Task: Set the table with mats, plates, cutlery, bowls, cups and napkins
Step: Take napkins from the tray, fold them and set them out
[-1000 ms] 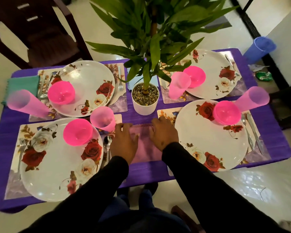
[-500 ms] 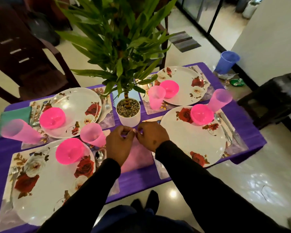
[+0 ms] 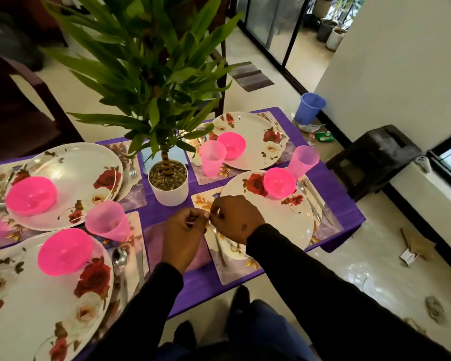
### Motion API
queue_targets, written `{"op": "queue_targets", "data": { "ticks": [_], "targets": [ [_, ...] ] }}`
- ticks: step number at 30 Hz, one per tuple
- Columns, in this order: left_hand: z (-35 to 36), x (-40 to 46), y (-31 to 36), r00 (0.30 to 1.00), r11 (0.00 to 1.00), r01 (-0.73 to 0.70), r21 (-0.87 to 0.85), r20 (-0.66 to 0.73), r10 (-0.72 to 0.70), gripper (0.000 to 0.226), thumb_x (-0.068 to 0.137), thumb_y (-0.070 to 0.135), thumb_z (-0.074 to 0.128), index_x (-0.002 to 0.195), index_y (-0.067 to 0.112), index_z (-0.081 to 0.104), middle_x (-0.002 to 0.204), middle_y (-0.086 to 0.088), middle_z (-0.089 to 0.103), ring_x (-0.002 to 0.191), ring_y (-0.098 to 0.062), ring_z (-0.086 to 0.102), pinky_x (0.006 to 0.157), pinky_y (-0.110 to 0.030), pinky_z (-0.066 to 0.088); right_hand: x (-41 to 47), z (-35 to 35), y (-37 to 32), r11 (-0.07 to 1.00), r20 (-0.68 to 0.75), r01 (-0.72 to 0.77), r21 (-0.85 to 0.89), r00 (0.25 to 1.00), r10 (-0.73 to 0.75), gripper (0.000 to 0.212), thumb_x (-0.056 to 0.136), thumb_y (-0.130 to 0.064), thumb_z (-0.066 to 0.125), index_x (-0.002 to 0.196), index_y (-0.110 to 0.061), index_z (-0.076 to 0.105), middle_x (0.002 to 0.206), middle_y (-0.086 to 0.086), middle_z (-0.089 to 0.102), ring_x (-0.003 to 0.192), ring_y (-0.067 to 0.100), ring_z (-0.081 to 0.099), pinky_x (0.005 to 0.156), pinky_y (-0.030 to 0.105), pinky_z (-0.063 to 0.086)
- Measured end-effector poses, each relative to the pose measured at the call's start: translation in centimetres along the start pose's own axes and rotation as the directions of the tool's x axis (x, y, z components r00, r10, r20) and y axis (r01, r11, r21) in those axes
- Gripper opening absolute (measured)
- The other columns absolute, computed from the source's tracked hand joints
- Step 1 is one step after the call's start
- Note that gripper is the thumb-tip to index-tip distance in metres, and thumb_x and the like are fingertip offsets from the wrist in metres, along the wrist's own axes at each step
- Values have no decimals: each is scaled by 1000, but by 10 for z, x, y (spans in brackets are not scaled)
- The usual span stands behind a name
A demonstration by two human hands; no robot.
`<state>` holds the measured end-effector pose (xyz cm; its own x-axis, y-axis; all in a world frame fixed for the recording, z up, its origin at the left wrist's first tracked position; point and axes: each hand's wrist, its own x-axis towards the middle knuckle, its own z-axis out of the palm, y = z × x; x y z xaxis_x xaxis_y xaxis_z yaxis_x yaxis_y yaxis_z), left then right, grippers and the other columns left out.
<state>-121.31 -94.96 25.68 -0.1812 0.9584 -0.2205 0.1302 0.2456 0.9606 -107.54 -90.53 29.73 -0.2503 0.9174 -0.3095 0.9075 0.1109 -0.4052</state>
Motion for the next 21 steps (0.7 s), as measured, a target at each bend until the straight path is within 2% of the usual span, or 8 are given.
{"op": "queue_targets", "data": {
  "ticks": [3, 5, 9, 13, 17, 21],
  "targets": [
    [17, 10, -1, 1000, 998, 13, 55, 25, -14, 15, 94, 14, 69, 84, 24, 72, 80, 6, 74, 78, -18, 70, 69, -30, 52, 11, -11, 22, 999, -1, 27, 47, 1000, -27, 25, 93, -41, 58, 104, -23, 70, 112, 2, 70, 92, 22, 64, 83, 36, 54],
    [36, 16, 2, 999, 996, 21, 86, 23, -23, 10, 94, 17, 70, 85, 22, 72, 83, 5, 74, 80, -15, 68, 68, -27, 48, 21, -17, 44, 996, -18, 60, 63, 998, -59, 22, 92, -40, 58, 100, -23, 70, 104, 1, 71, 91, 22, 64, 80, 33, 51],
    [86, 29, 15, 1000, 980, 3, 197, 22, -7, 11, 95, 25, 69, 84, 25, 70, 82, 3, 72, 78, -19, 70, 64, -33, 52, 41, -38, 95, 976, -20, 183, 121, 983, -182, 18, 91, -33, 58, 94, -21, 71, 94, -1, 72, 86, 18, 62, 78, 35, 50],
    [148, 22, 32, 993, 970, 88, 228, -94, -68, 11, 96, 21, 67, 86, 18, 70, 79, -2, 71, 72, -18, 69, 50, -22, 48, 47, -61, 152, 937, 49, 286, 202, 952, -301, 15, 92, -26, 59, 91, -17, 70, 90, 0, 69, 82, 17, 60, 76, 37, 50],
    [198, 22, 43, 976, 961, 134, 242, -203, -84, 14, 97, 17, 64, 87, 24, 72, 79, 3, 73, 69, -14, 70, 59, -24, 49, 51, -77, 190, 897, 68, 368, 246, 916, -395, 18, 96, -25, 57, 94, -15, 71, 93, 3, 70, 85, 18, 62, 78, 32, 48],
    [226, 10, 52, 956, 973, 134, 188, -283, -77, 19, 100, 15, 59, 90, 23, 74, 82, 7, 75, 71, -11, 71, 60, -30, 55, 53, -90, 212, 847, 64, 428, 316, 881, -469, 18, 95, -24, 59, 91, -14, 73, 90, 2, 70, 82, 15, 61, 78, 27, 43]
  ]
}}
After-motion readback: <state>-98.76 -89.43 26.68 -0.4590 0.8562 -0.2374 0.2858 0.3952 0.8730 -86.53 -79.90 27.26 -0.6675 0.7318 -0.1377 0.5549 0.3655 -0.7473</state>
